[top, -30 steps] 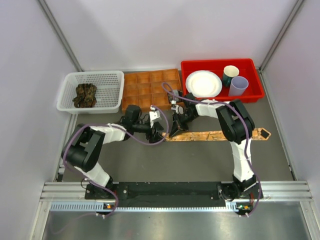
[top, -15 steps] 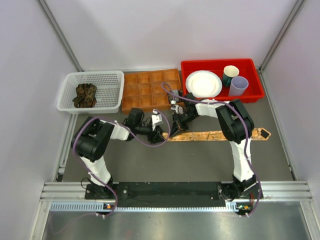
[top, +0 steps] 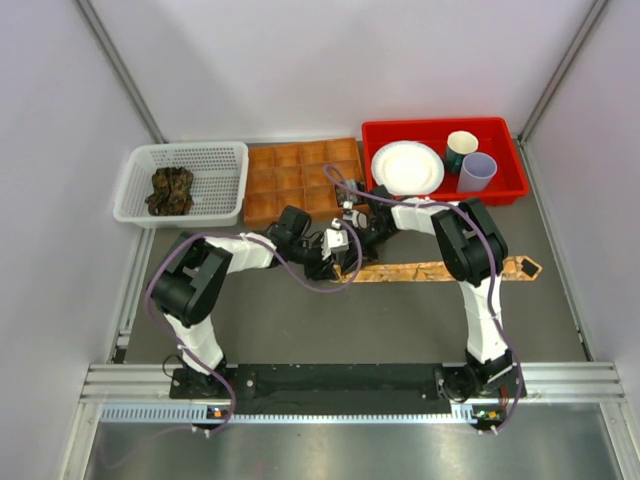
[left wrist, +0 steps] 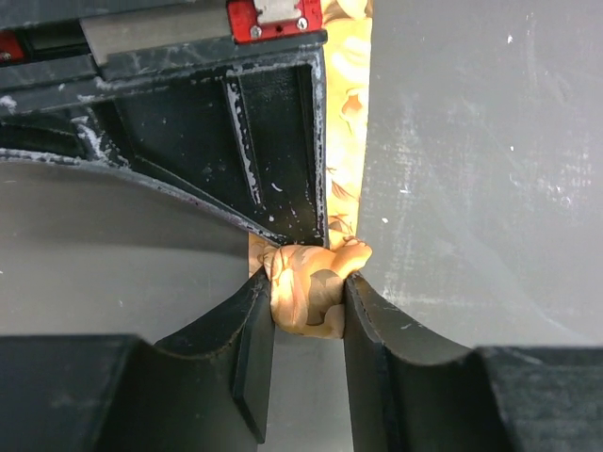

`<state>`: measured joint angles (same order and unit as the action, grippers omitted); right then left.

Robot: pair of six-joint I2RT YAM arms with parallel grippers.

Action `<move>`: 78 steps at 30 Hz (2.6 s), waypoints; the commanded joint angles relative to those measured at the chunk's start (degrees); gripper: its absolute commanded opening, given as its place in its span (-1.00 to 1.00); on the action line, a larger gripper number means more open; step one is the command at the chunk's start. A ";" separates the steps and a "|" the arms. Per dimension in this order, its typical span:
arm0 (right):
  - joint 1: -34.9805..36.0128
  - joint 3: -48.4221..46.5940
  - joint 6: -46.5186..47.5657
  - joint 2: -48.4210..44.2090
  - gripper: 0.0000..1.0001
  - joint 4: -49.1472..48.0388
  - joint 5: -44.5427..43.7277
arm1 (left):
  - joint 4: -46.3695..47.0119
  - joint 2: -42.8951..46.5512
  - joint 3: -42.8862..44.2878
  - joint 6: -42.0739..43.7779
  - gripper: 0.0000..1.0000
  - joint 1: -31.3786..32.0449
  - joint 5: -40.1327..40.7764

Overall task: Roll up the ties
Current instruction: Roll the tie at the center of the board.

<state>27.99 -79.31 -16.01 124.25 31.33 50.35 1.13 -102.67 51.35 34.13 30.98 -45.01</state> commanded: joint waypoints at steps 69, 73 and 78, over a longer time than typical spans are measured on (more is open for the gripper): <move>-2.15 -1.46 0.36 -0.23 -1.00 8.74 -2.53 | -36.11 -13.61 18.08 10.43 -0.53 11.38 28.32; -2.59 -1.11 0.80 -0.32 -1.00 8.13 -7.80 | -35.32 -12.73 18.08 8.51 -0.19 10.86 26.91; -2.76 -1.20 0.54 0.56 -1.00 7.08 -11.14 | -34.09 -9.23 18.61 7.27 0.19 8.31 21.21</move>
<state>25.32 -78.94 -17.56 123.20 39.22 47.31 -31.51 -110.06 72.93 42.81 41.43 -21.78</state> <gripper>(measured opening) 0.009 0.554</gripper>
